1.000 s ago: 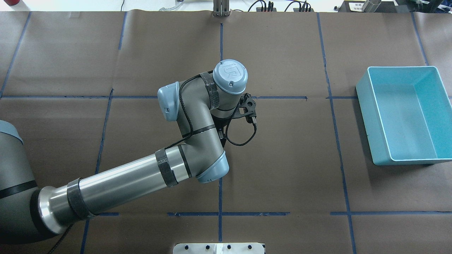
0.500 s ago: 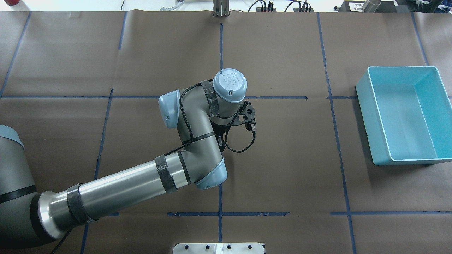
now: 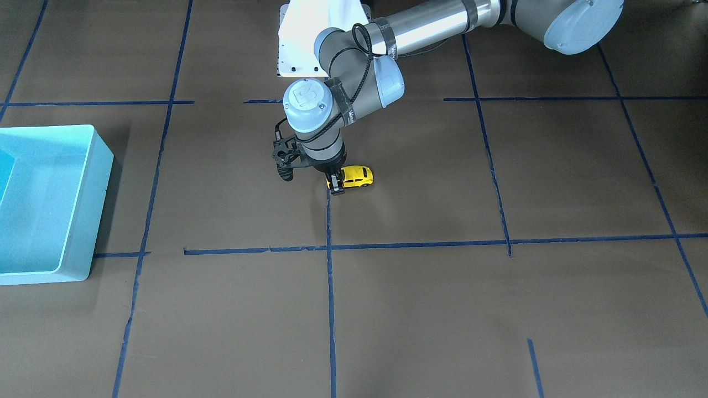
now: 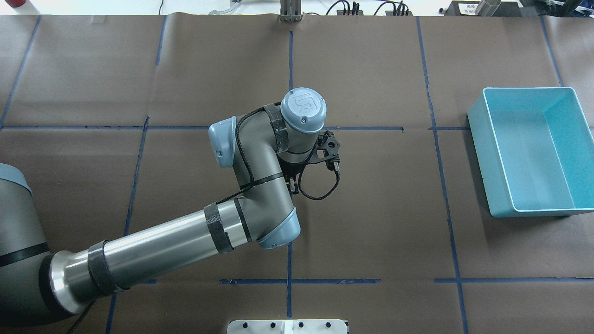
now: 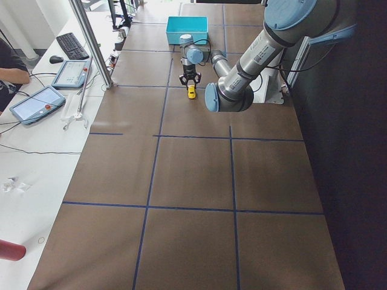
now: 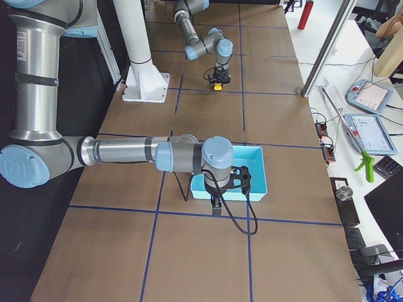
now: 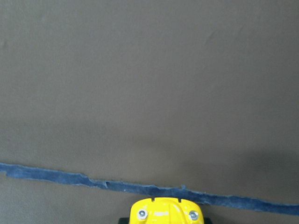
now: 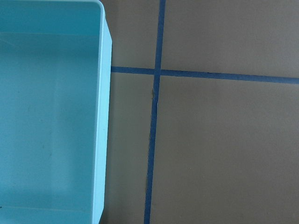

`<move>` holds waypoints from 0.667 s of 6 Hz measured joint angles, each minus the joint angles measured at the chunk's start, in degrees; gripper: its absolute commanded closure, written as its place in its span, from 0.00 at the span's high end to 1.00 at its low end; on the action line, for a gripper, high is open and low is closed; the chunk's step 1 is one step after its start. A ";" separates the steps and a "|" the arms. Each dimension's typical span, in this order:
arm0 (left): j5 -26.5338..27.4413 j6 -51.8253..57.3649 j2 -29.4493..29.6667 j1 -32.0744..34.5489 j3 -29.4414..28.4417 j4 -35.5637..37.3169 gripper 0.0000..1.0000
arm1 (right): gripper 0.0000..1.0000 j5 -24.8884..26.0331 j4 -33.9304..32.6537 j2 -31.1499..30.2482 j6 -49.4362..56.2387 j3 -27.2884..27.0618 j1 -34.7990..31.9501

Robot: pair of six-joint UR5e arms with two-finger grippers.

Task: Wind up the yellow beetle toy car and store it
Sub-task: 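Lower the left gripper onto the car's roof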

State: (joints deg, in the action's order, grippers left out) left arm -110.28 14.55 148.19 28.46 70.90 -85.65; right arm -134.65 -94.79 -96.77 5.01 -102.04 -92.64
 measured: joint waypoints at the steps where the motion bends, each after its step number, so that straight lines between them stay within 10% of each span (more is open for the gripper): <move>1: 0.05 0.03 0.28 0.06 1.37 -1.81 0.11 | 1.00 0.00 0.00 0.00 0.00 0.00 0.00; 4: 2.99 -0.27 1.02 0.31 0.17 -12.42 0.08 | 1.00 0.00 -0.05 0.00 0.00 0.00 0.00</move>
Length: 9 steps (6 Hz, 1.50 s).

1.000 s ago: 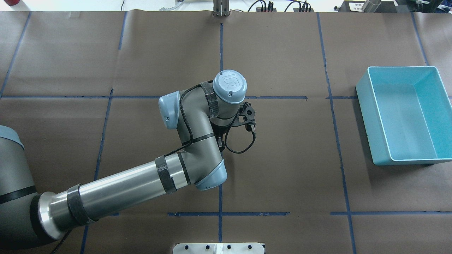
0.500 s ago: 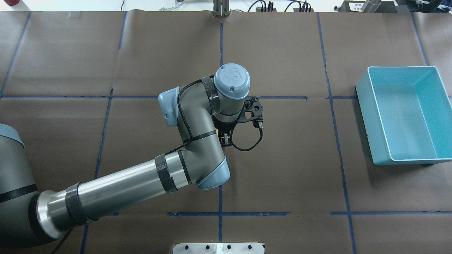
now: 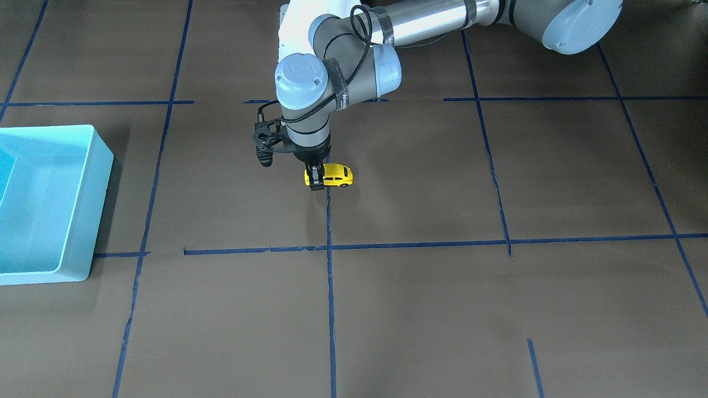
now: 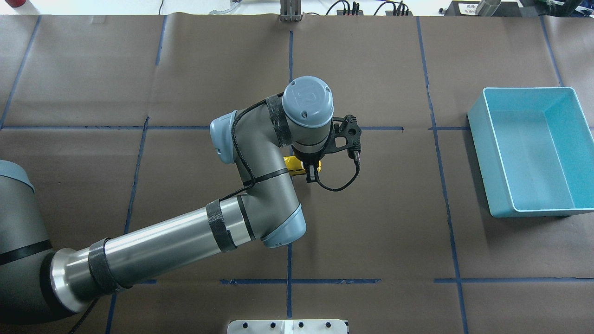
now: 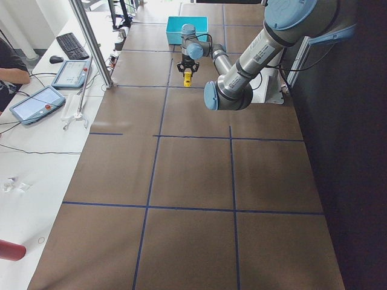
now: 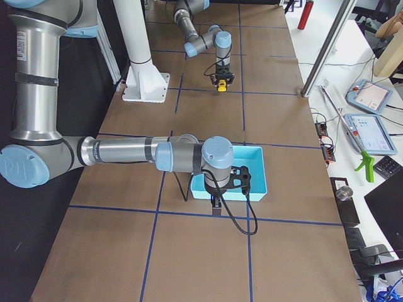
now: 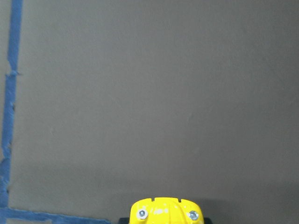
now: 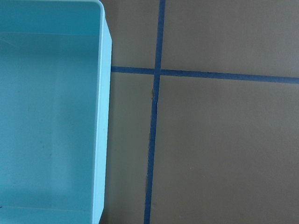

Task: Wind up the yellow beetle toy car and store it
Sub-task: 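Lower the left gripper onto the car's roof, then press the car down with the left gripper and drag it backward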

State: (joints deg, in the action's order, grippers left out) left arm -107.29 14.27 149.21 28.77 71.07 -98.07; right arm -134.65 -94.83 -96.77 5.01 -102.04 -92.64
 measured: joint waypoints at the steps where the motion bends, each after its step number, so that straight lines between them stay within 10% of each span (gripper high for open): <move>1: -0.31 -0.08 0.07 0.08 -1.77 -3.51 0.08 | 1.00 0.00 0.00 0.00 0.00 0.00 0.03; 9: -8.17 -0.28 -0.30 2.42 -5.68 -7.36 0.08 | 1.00 0.00 0.00 0.00 0.00 0.08 0.17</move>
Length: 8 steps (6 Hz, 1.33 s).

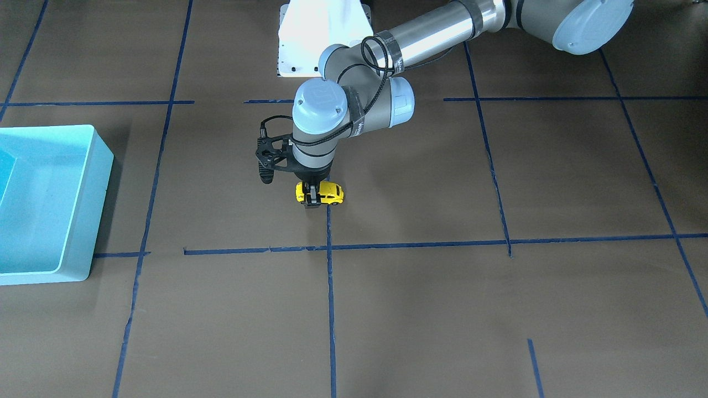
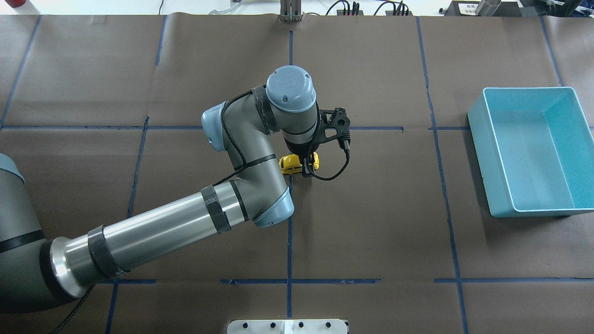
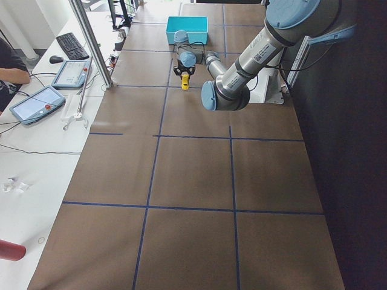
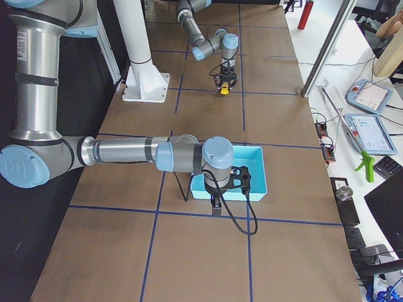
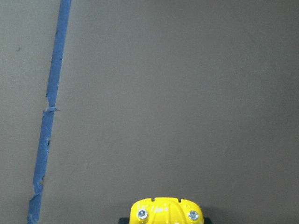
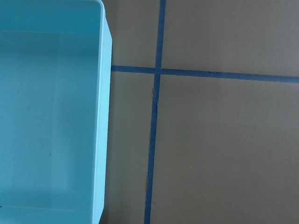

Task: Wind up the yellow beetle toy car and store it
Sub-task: 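Press the car down with the left gripper and drag it backward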

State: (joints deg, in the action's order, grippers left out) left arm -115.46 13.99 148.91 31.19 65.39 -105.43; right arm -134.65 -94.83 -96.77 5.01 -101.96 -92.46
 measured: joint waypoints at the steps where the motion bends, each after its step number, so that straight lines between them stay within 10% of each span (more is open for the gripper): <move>1: -0.21 -0.01 0.04 0.00 -0.50 -0.89 0.08 | 1.00 0.00 0.00 0.00 0.00 0.00 0.00; 8: -2.81 0.07 -2.19 1.53 -1.14 -5.08 0.07 | 1.00 0.00 0.00 -0.08 0.00 -0.05 0.00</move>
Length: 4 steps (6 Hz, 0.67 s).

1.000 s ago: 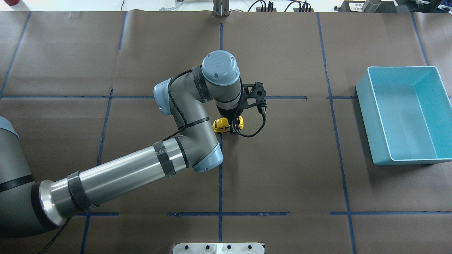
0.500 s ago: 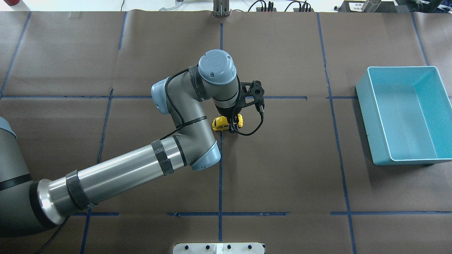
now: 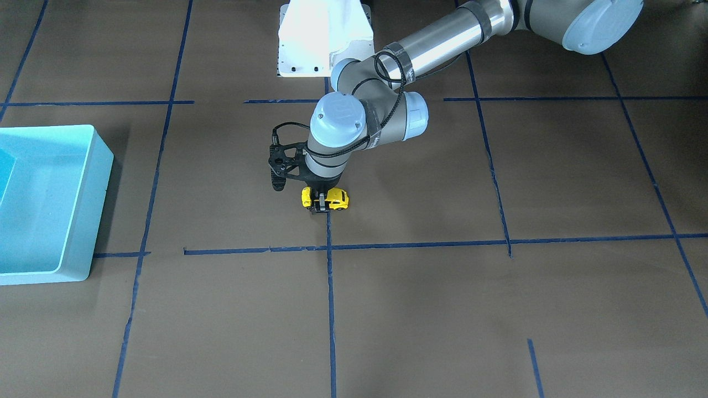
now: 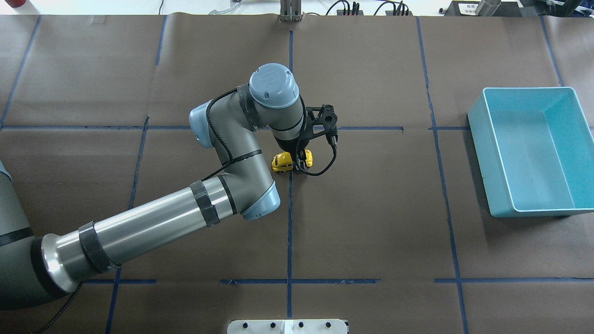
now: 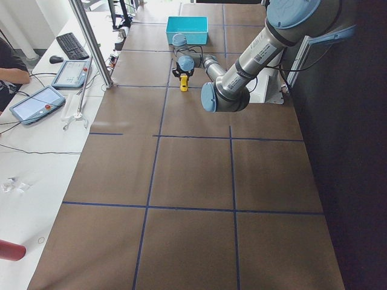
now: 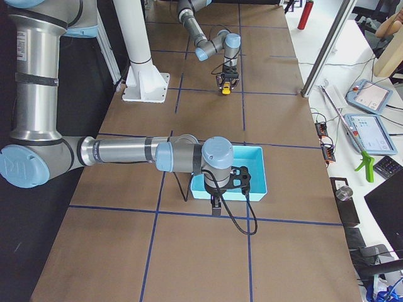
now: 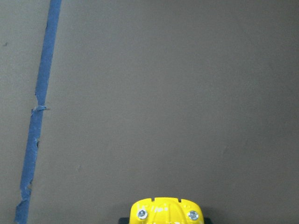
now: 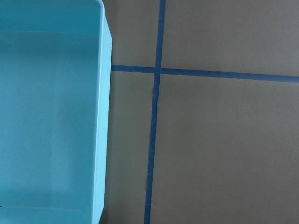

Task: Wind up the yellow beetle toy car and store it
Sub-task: 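Press the car down with the left gripper and drag it backward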

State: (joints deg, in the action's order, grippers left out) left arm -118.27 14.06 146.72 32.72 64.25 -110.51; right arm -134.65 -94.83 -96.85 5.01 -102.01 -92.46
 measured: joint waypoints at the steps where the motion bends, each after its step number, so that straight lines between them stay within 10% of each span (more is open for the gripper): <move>1: -0.59 0.00 -0.54 0.31 0.07 -0.30 0.07 | 1.00 0.00 0.00 0.01 0.00 -0.01 0.00; 4: -1.19 0.10 -3.80 0.54 2.32 -1.52 0.07 | 1.00 0.00 0.00 0.02 0.00 0.05 0.00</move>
State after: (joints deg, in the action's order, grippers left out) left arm -119.46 14.16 142.93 33.26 66.58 -112.02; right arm -134.65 -94.83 -96.83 5.01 -101.96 -92.46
